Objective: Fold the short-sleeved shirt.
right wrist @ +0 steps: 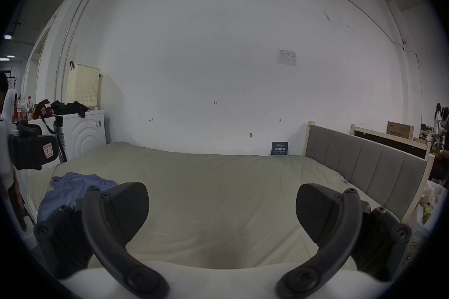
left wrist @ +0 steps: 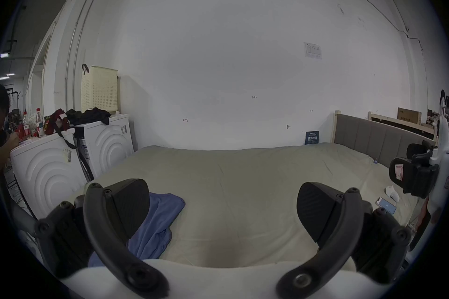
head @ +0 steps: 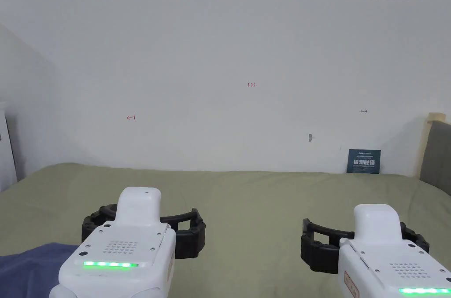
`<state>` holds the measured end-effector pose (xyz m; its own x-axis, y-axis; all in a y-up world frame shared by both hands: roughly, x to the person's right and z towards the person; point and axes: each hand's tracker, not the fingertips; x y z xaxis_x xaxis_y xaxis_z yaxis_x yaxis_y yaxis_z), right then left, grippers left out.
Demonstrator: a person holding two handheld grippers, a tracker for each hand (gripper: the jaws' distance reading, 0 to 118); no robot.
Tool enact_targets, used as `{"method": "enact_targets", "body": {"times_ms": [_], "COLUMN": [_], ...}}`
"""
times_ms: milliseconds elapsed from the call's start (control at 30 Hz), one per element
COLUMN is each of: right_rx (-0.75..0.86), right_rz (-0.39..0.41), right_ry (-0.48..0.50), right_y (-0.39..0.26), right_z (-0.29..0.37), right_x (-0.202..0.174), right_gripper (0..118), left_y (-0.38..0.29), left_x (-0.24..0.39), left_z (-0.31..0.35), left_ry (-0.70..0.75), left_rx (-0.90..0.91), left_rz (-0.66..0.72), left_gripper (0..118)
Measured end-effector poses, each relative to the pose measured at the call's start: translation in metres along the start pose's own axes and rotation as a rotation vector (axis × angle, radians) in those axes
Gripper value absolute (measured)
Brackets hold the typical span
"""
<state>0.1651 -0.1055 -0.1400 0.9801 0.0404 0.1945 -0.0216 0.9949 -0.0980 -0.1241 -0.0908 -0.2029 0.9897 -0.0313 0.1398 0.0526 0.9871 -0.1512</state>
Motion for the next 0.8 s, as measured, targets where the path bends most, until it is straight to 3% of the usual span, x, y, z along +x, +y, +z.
{"method": "enact_targets", "body": {"times_ms": [100, 133, 167, 200, 233, 600, 800], "right_rx": [-0.014, -0.017, -0.012, -0.004, -0.004, 0.0, -0.035], "right_rz": [-0.019, -0.021, -0.022, -0.022, -0.017, -0.016, -0.018], "right_ry": [0.011, 0.012, 0.01, 0.0, -0.021, -0.051, 0.09], "right_y": [0.0, 0.0, -0.001, -0.002, -0.003, -0.006, -0.018], "right_z": [0.001, 0.001, 0.002, 0.001, -0.001, -0.01, -0.031], "right_x": [0.0, 0.0, -0.001, -0.003, -0.004, -0.008, -0.06], "right_gripper": [103, 82, 31, 2, 2, 2, 2], "left_y": [-0.001, -0.002, -0.001, -0.001, -0.002, -0.01, -0.021], "left_x": [-0.001, -0.002, -0.002, -0.001, -0.001, -0.018, -0.088], "left_z": [-0.001, -0.001, 0.001, 0.001, -0.001, -0.008, 0.006], "left_ry": [0.011, 0.001, -0.009, -0.004, 0.004, 0.011, 0.178], "left_rx": [-0.006, -0.009, -0.012, -0.008, -0.009, -0.035, -0.078], "left_rz": [0.0, -0.001, -0.003, -0.004, -0.011, 0.002, 0.03], "left_gripper": [114, 99, 56, 14, 0, 0, 0]}}
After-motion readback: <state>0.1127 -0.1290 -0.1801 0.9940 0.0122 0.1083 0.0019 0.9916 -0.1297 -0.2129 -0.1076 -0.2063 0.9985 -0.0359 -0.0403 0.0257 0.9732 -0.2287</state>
